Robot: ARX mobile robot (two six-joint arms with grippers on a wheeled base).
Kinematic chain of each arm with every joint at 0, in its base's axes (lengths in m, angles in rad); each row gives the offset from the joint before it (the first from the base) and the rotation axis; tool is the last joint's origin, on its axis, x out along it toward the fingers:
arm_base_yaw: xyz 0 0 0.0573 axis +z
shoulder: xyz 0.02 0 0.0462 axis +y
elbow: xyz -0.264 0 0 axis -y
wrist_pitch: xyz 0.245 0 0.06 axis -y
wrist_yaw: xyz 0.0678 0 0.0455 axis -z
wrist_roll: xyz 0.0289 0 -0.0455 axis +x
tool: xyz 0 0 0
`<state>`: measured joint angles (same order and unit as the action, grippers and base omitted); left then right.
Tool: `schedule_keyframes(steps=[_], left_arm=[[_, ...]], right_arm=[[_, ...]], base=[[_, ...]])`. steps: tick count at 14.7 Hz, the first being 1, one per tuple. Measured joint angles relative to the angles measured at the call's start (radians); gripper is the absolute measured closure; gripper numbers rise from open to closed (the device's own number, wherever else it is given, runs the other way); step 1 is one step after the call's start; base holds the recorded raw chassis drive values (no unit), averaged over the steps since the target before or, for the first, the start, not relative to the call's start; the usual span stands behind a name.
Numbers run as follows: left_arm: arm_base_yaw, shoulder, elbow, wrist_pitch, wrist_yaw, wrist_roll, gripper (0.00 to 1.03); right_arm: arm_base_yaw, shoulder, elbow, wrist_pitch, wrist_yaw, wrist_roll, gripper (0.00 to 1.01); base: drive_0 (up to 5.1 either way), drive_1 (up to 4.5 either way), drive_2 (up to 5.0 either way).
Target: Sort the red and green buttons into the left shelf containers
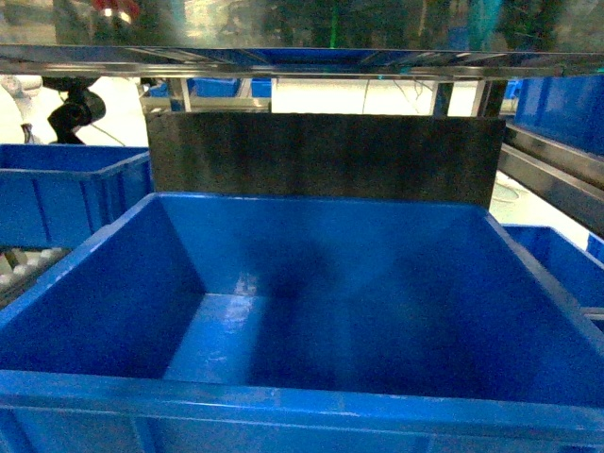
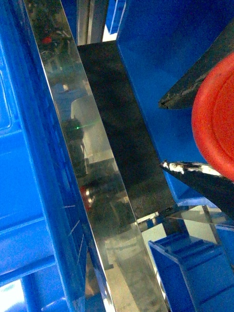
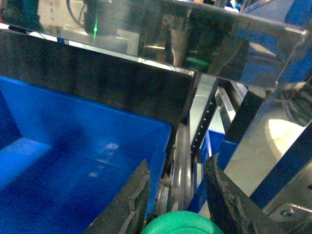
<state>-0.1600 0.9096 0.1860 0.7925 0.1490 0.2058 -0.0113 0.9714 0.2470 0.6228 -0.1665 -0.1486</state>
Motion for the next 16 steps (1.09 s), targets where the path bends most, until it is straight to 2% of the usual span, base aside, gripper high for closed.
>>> schedule_keyframes(steps=[1,2,5,11,12,13,15,16], left_arm=[[0.0,0.0,0.0,0.0,0.0,0.0,0.75],[0.0,0.0,0.0,0.0,0.0,0.0,0.75],[0.0,0.0,0.0,0.001,0.0,0.0,0.75],[0.0,0.0,0.0,0.0,0.0,0.0,0.75],[0.0,0.0,0.0,0.0,0.0,0.0,0.75],[0.0,0.0,0.0,0.0,0.0,0.0,0.75],[0.0,0.0,0.0,0.0,0.0,0.0,0.75],[0.0,0.0,0.0,0.0,0.0,0.0,0.75]], right_arm=[[0.027,-0.017,0.004,-0.004,0.025,-0.003,0.7],[0.025,-0.04,0.009,-0.025,0.032,-0.003,0.7],[-0.009,-0.085,0.012,-0.04,0.084,-0.022,0.7],[0.001,-0.08,0.012,-0.035,0.092,-0.03,0.7],[0.068,-0.045,0.016,0.03,0.136,-0.029,0.7],[0.165,-0.002,0.042,0.047,0.164,-0.029,0.7],[0.353,0.108,0.106,0.103,0.177,-0.028,0.7],[0.407,0.164,0.134,0.119,0.192,-0.029,0.7]], base=[[0.0,0.0,0.0],[0.0,0.0,0.0],[0.0,0.0,0.0],[0.0,0.0,0.0],[0.0,0.0,0.0],[0.0,0.0,0.0],[0.0,0.0,0.0],[0.0,0.0,0.0]])
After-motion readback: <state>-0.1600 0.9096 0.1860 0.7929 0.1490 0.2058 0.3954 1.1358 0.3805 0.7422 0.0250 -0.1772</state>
